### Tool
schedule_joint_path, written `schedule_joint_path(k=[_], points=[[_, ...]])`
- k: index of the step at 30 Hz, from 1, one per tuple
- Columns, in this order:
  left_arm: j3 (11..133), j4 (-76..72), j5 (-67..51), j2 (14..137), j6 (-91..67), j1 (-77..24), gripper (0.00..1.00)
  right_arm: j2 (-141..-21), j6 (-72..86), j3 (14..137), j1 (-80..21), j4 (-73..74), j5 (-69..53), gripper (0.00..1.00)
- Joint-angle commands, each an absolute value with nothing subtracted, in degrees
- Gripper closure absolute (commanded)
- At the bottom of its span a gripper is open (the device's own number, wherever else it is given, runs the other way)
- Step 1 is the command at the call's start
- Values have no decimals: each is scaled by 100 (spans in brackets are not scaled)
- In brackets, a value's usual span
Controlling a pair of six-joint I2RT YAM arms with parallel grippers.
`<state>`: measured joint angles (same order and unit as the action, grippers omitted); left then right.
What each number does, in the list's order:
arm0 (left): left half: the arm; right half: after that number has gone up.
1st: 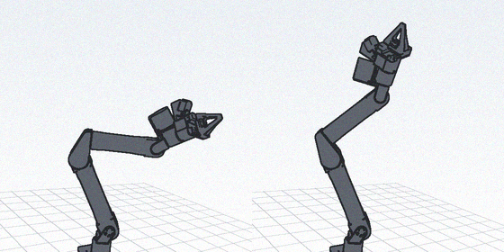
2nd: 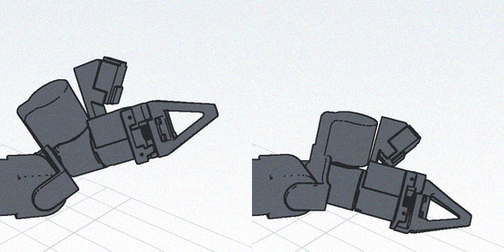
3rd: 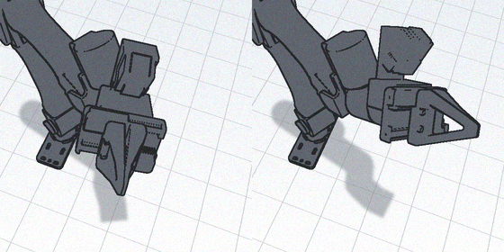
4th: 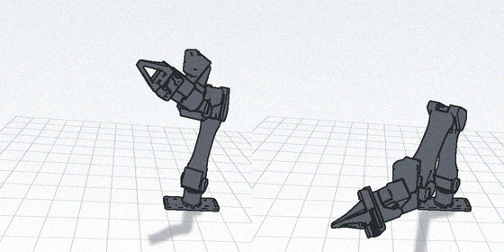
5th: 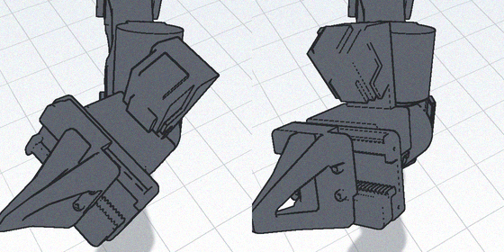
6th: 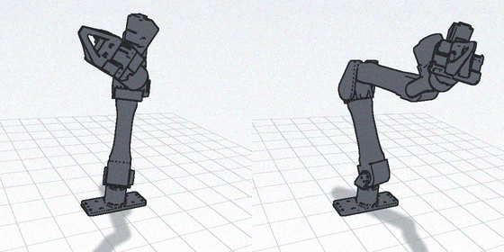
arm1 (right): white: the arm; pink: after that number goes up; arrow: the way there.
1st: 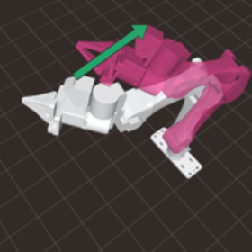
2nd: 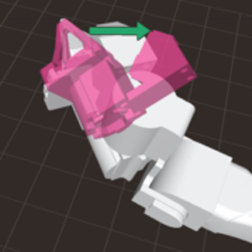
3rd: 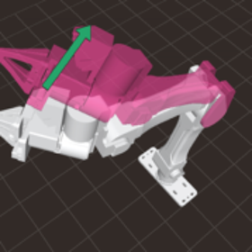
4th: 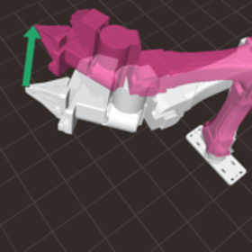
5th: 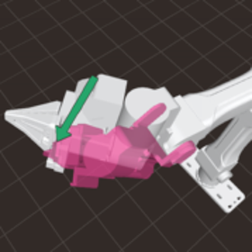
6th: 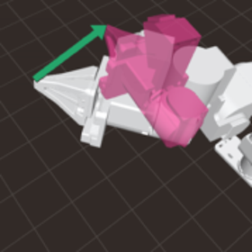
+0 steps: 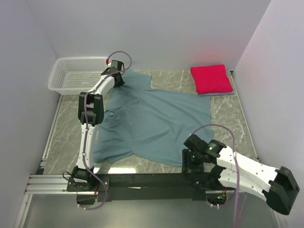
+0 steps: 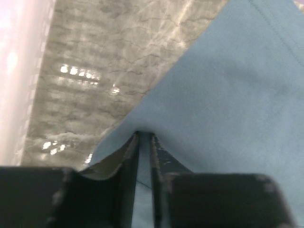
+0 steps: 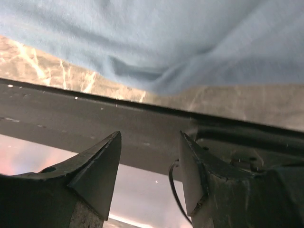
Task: Fold and stack the t-shirts
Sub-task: Flatten the tshirt out
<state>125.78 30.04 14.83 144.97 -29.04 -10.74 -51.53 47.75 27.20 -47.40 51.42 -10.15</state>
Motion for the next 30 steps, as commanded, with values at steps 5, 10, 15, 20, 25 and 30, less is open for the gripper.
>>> schedule_joint_path(k=[5, 10, 15, 20, 25, 30], points=[[12086, 3164, 1450, 13870, -2883, -984, 60, -4763, 5019, 3329, -4781, 4741, -528, 42], [11612, 3208, 1555, 12905, -3058, -1362, 52, -5955, 4283, 3972, -4764, 3799, -106, 44], [10970, 3173, 1784, 12332, -3419, -1582, 57, -7239, 3614, 4745, -4764, 3200, -79, 46], [10530, 3164, 1573, 12348, -3358, -1714, 66, -8085, 3209, 5342, -4790, 2997, -9, 47], [10344, 2953, 1643, 12672, -3278, -1811, 76, -8736, 3006, 5563, -4983, 2944, 149, 47], [10669, 3120, 1819, 13235, -3155, -1802, 80, -9053, 3050, 5353, -5238, 3006, 246, 47]])
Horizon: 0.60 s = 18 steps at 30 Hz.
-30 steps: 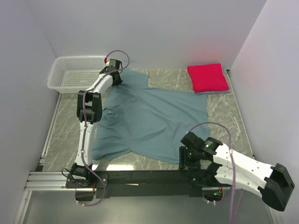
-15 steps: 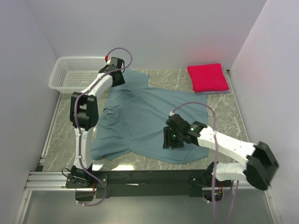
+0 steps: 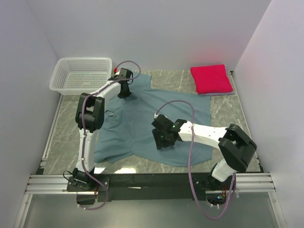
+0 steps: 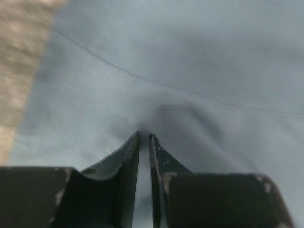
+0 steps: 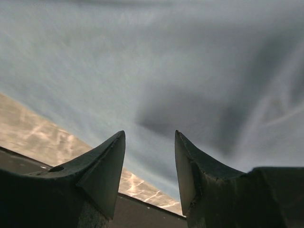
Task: Fold and stack the t-shirts
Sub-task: Flatten the tshirt out
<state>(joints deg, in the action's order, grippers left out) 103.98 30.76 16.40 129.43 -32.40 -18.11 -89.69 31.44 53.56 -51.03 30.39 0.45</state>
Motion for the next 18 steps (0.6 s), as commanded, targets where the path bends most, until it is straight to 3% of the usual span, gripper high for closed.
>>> schedule_joint_path(k=[1, 18], points=[[10696, 3129, 1828, 13289, -3129, -1810, 80, -9070, 3067, 5213, -5317, 3041, 246, 47], [10986, 3305, 2022, 13878, -2953, -1793, 79, -8042, 3331, 4061, -5511, 4078, 290, 44]])
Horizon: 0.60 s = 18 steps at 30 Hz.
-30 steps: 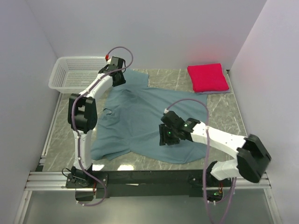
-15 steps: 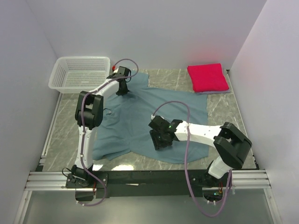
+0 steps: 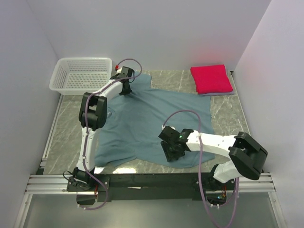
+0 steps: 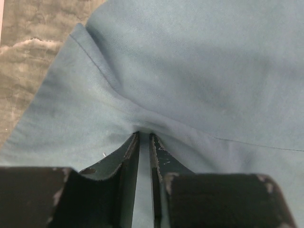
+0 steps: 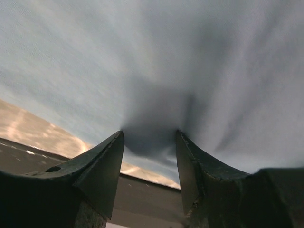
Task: Fold and stack the t-shirts
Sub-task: Flatten the tshirt out
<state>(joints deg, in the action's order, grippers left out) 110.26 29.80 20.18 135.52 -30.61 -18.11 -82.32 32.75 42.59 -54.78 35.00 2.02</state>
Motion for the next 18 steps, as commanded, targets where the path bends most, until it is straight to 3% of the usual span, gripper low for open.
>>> schedule_joint_path(k=[1, 18], points=[[10986, 3296, 2030, 13861, -2962, -1793, 78, -8016, 3322, 4026, -5502, 4104, 264, 44], [11821, 3472, 2154, 14352, -2848, -1661, 71, -8033, 3796, 3894, -5441, 4807, 27, 38]])
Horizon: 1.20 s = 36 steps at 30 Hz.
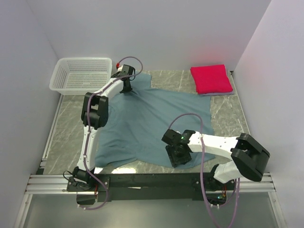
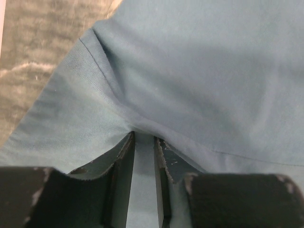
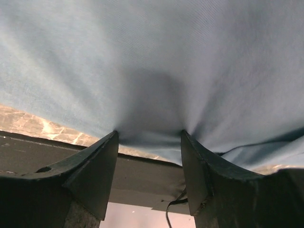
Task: Fold and stack the t-shirts
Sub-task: Flatten the tshirt out
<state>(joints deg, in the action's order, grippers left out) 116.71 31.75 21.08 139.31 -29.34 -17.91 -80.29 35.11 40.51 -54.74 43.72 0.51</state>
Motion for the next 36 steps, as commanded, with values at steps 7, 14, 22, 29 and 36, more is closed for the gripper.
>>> schedule_joint_path(k=[7, 14, 22, 29, 36], points=[[11839, 3349, 1978, 14283, -2795, -1617, 64, -7674, 4148, 3797, -5379, 4825, -44, 37], [11601, 3041, 1776, 13659, -2795, -1626, 47, -7138, 4289, 4332, -5344, 5264, 605, 38], [11461, 3146, 1556, 12596, -3023, -1758, 26, -6461, 4851, 4413, -4238, 5432, 1239, 37], [10331, 3103, 1371, 11411, -3199, -2450, 21, -6117, 5098, 4245, -3086, 5335, 1775, 28], [8773, 3129, 1213, 10565, -3270, -3120, 21, -6530, 4939, 3964, -2549, 5151, 1802, 37]])
